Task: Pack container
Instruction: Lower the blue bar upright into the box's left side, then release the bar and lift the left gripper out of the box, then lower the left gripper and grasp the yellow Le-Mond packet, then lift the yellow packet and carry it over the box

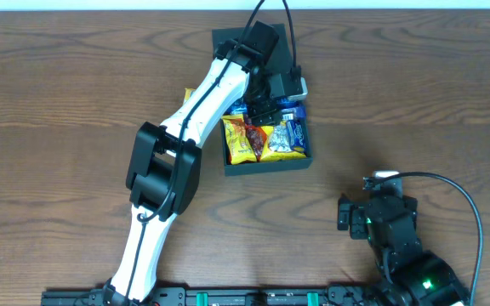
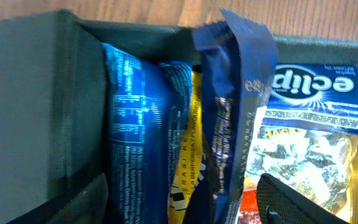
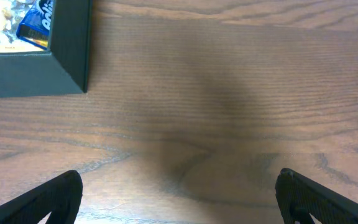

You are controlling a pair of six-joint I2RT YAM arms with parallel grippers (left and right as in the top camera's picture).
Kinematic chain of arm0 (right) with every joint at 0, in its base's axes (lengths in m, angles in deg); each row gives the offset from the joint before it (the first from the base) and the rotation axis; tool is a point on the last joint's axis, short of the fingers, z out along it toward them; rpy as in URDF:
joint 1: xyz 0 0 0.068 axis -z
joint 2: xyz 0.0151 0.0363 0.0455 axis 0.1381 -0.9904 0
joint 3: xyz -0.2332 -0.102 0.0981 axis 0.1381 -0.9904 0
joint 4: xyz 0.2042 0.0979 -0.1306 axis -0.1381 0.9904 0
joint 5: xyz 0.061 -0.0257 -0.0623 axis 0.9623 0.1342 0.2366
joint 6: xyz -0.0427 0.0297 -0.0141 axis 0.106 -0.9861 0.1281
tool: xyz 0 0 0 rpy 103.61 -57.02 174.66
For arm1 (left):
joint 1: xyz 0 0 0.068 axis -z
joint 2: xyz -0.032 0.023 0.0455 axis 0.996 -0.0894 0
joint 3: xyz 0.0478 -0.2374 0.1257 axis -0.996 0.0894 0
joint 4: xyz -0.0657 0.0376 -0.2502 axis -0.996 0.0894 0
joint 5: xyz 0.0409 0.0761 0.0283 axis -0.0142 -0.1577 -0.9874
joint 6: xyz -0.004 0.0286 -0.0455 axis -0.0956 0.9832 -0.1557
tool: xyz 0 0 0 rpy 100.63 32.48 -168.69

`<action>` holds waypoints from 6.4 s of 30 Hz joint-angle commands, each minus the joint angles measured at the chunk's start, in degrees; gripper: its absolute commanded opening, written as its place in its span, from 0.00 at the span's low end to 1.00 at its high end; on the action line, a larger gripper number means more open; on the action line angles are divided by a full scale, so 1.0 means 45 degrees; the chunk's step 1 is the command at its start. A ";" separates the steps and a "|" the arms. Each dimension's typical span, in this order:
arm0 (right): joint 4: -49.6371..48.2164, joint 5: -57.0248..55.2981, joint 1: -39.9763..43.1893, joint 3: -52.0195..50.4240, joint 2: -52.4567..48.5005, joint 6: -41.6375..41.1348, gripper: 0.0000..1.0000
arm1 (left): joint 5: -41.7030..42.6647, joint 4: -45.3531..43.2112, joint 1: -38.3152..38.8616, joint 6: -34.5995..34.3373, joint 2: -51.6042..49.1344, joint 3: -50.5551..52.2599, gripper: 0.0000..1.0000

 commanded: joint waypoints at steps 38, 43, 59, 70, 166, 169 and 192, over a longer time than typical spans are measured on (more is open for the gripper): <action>0.0024 -0.0141 0.0102 -0.0068 0.0053 -0.0214 0.99 | -0.0243 0.1681 0.0000 -0.0369 -0.0141 -0.0486 0.27; 0.0024 -0.0141 0.0102 -0.0068 0.0053 -0.0214 0.99 | 0.0083 0.1676 0.0005 -0.0374 -0.0141 -0.0486 0.34; 0.0024 -0.0141 0.0102 -0.0068 0.0053 -0.0214 0.99 | -0.1107 0.3211 -0.0010 -0.0622 -0.0136 -0.3021 0.52; 0.0024 -0.0141 0.0102 -0.0068 0.0053 -0.0214 0.99 | -0.1841 0.5289 -0.0427 -0.3113 -0.0112 -0.5343 0.60; 0.0024 -0.0141 0.0102 -0.0068 0.0053 -0.0214 0.99 | -0.3677 -0.0996 -0.4250 -1.2191 0.0097 0.2676 0.40; 0.0024 -0.0141 0.0102 -0.0068 0.0053 -0.0214 0.99 | -0.3677 -0.0996 -0.4250 -1.2191 0.0097 0.2676 0.36; 0.0024 -0.0141 0.0102 -0.0068 0.0053 -0.0214 0.99 | -0.3682 -0.0238 -0.4245 -1.2196 0.1899 0.2671 0.36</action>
